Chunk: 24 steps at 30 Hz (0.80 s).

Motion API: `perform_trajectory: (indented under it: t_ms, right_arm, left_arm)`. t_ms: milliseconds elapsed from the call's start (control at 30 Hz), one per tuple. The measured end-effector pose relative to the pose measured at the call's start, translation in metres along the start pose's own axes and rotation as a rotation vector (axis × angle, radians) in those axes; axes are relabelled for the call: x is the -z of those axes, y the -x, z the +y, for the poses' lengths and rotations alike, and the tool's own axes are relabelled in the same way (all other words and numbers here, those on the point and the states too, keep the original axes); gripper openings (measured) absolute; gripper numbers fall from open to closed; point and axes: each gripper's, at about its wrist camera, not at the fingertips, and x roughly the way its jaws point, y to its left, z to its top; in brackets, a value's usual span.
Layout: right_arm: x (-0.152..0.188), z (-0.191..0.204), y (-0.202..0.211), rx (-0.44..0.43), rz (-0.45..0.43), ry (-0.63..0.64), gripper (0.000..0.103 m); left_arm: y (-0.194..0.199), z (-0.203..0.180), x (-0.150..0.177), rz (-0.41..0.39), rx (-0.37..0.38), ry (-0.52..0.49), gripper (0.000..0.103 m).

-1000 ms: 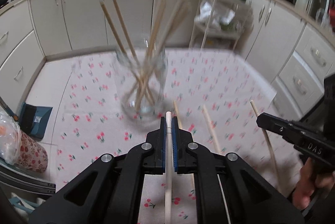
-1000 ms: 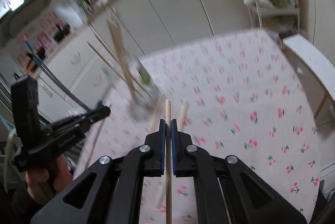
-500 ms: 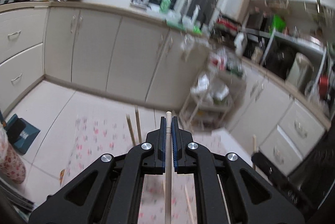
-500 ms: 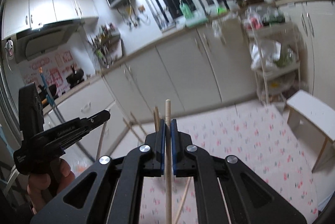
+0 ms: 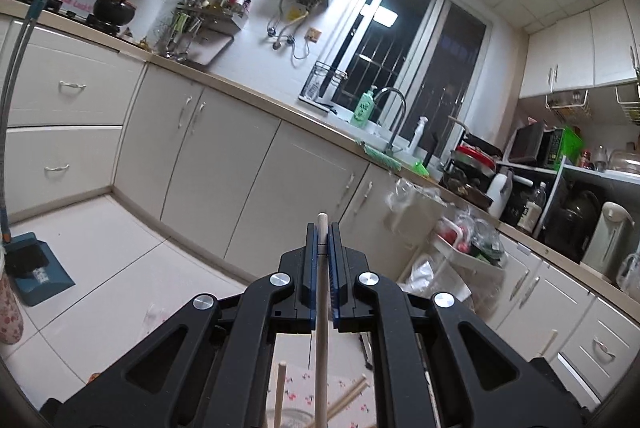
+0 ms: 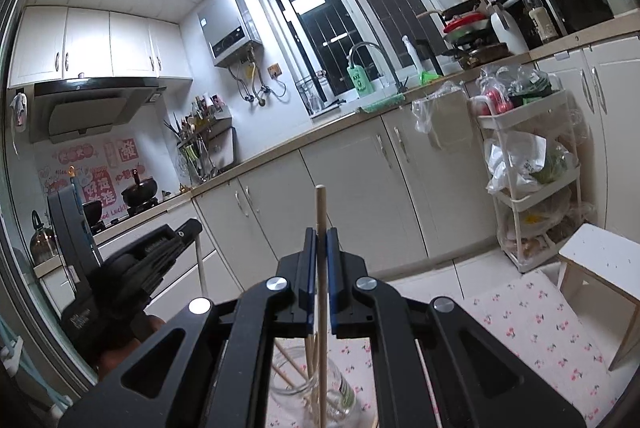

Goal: Organize utensils
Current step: 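Raise both held sticks upright above the glass jar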

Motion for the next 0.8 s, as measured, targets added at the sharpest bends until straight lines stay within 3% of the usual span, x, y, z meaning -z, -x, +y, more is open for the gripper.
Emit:
perform_trajectory:
  t_ms: [367, 800]
  right_arm:
    - [-0.001, 0.011, -0.003, -0.035, -0.030, 0.033, 0.006]
    - [-0.003, 0.011, -0.009, -0.065, -0.016, 0.002, 0.006]
  left_arm:
    - [-0.021, 0.023, 0.017, -0.035, -0.049, 0.045, 0.005]
    - [-0.015, 0.039, 0.032, -0.056, -0.048, 0.074, 0.005]
